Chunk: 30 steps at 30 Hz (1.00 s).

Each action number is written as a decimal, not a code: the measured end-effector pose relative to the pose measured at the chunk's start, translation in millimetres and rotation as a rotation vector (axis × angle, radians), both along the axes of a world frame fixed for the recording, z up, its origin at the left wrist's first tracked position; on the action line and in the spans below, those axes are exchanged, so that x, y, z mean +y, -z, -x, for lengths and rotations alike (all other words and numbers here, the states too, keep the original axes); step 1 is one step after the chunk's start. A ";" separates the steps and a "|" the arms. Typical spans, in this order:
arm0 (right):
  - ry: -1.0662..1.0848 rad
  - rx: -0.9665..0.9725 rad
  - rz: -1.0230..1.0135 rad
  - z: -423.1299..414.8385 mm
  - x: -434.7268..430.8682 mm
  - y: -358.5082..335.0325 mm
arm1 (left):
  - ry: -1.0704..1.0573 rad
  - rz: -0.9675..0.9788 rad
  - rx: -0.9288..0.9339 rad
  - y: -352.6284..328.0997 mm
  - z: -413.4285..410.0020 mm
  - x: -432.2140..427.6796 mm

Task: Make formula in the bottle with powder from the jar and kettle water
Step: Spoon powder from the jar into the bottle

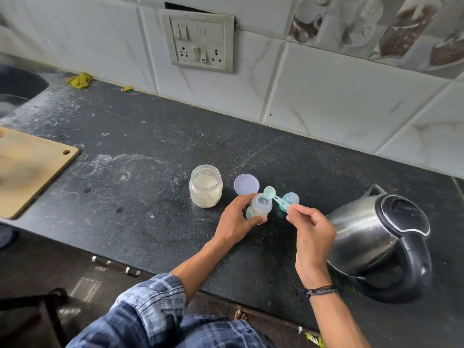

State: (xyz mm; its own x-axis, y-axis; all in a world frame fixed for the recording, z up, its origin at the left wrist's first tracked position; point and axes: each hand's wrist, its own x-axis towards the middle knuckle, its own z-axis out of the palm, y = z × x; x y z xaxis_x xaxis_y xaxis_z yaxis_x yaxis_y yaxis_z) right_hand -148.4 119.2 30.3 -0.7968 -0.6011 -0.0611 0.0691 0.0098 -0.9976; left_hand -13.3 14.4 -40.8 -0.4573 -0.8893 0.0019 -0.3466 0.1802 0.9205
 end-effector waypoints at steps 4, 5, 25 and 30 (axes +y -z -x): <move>-0.010 -0.126 0.026 -1.0 -4.3 -9.2 | 0.016 -0.034 0.027 -2.2 -2.8 -0.9; -0.023 -0.149 0.033 -1.2 -5.5 -11.7 | 0.023 -0.043 0.037 -2.8 -4.6 -0.9; -0.420 0.324 -0.161 -41.6 -100.8 -46.6 | -0.358 0.096 -0.035 -17.9 -94.6 12.5; -0.519 0.504 -0.311 -54.4 -127.8 -48.1 | -0.556 0.124 -0.082 -14.9 -114.4 11.3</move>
